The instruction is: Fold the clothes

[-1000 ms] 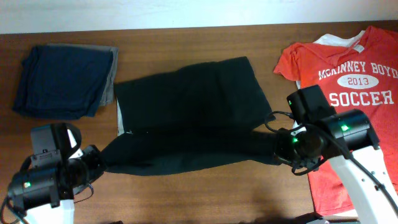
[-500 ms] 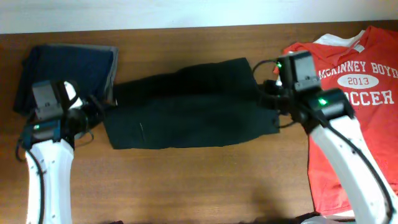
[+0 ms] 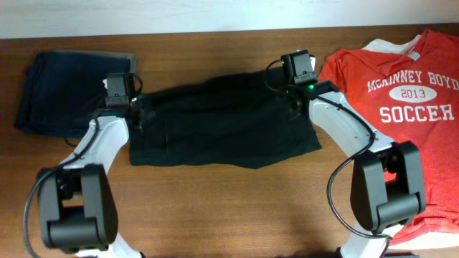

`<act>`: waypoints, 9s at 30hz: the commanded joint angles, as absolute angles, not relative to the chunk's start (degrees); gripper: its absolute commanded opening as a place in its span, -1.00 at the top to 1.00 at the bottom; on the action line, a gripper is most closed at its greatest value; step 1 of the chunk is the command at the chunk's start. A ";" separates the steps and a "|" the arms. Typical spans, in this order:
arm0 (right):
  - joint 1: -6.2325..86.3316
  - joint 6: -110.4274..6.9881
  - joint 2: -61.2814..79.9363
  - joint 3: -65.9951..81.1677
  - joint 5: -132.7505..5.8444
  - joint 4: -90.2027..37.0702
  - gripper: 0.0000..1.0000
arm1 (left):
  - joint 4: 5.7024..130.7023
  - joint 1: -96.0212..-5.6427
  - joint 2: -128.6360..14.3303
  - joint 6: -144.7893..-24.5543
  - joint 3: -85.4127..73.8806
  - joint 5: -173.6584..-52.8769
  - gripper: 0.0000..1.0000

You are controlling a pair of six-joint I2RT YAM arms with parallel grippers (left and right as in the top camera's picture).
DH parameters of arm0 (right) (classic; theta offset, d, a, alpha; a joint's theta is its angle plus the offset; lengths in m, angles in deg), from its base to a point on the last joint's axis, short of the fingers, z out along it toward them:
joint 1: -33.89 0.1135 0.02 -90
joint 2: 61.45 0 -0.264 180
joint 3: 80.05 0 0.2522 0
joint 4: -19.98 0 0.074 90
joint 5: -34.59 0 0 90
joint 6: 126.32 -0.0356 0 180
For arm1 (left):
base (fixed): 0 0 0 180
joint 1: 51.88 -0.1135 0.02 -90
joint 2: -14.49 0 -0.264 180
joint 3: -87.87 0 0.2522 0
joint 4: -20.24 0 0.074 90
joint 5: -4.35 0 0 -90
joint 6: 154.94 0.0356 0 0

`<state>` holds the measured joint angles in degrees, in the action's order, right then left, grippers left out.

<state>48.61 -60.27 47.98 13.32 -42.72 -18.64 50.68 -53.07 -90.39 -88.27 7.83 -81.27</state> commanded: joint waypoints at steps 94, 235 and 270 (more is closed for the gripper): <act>36.83 -46.93 64.16 21.87 -54.63 -19.52 0.11 | 34.49 -45.66 -101.56 -62.74 -1.77 -87.35 0.99; 59.12 -63.37 56.94 16.80 -72.73 -6.51 0.91 | 93.68 -47.39 -88.86 -71.31 -24.63 -96.42 0.96; 29.74 -51.81 41.05 -3.42 -72.95 -35.49 0.92 | 86.62 -35.65 -88.94 -77.84 -28.93 -99.04 0.99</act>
<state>30.12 -52.35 41.10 3.23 -72.67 -39.19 88.61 -37.86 -90.93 -75.31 -27.40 -95.76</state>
